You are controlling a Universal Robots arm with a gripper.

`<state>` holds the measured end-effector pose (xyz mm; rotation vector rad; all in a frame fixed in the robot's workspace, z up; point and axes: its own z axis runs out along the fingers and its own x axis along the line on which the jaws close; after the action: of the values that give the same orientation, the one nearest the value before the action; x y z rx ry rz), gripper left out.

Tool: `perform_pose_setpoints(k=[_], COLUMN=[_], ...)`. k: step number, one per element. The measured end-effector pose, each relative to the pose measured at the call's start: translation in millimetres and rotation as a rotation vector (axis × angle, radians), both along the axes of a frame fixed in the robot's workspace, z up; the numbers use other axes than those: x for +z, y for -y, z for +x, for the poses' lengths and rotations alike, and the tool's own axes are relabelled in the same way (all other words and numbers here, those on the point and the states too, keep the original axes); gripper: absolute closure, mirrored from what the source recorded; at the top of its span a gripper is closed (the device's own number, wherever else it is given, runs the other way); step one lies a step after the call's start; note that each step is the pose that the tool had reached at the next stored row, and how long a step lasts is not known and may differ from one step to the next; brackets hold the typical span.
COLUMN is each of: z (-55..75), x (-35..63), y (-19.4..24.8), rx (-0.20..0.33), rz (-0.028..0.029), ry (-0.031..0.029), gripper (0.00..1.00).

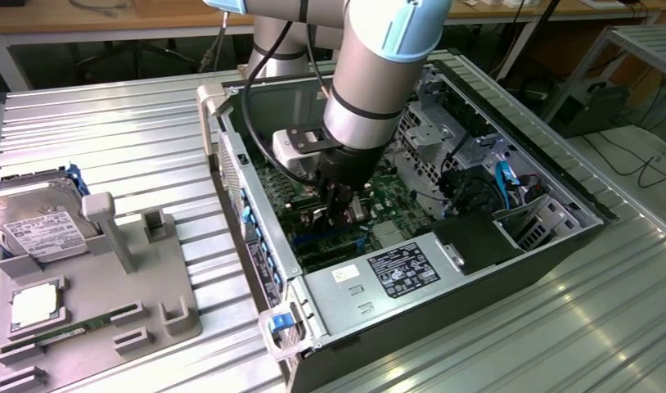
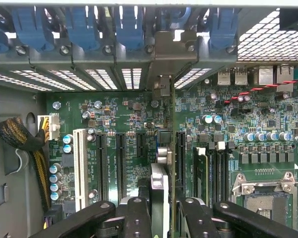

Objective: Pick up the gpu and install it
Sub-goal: 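Insert the gpu into the slot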

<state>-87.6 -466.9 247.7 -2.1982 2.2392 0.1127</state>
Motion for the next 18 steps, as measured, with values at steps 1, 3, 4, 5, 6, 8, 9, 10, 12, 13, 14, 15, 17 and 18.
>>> perform_pose_setpoints(k=[1,3,4,5,6,8,9,10,12,13,14,15,17,18], z=[0.0,0.0,0.0,-0.1,-0.1,-0.1,-0.1,0.0,0.0,0.0,0.0,0.0,0.2,0.1], x=[0.0,-0.8,-1.5,-2.7,-3.7,-4.8,-5.0,-5.2,-5.5,-5.5,-5.5,-4.5,-1.4,0.2], y=[0.0,0.1,0.1,0.1,0.0,0.1,0.1,0.1,0.0,0.0,0.0,0.0,-0.4,-0.3], rx=[0.000,0.000,0.000,0.000,0.001,0.001,0.001,0.001,0.001,0.001,0.001,0.001,0.001,0.001], rz=[-0.0001,-0.0005,-0.0008,-0.0007,-0.0005,-0.0005,-0.0008,-0.0008,-0.0002,-0.0002,0.0000,0.0005,0.0019,0.0000], ry=[-0.0001,-0.0002,-0.0004,-0.0005,-0.0007,-0.0008,-0.0011,-0.0013,-0.0012,-0.0011,-0.0011,-0.0009,0.0001,-0.0009], gripper=[0.72,0.72,0.72,0.72,0.72,0.72,0.72,0.72,0.72,0.72,0.72,0.72,0.72,0.72])
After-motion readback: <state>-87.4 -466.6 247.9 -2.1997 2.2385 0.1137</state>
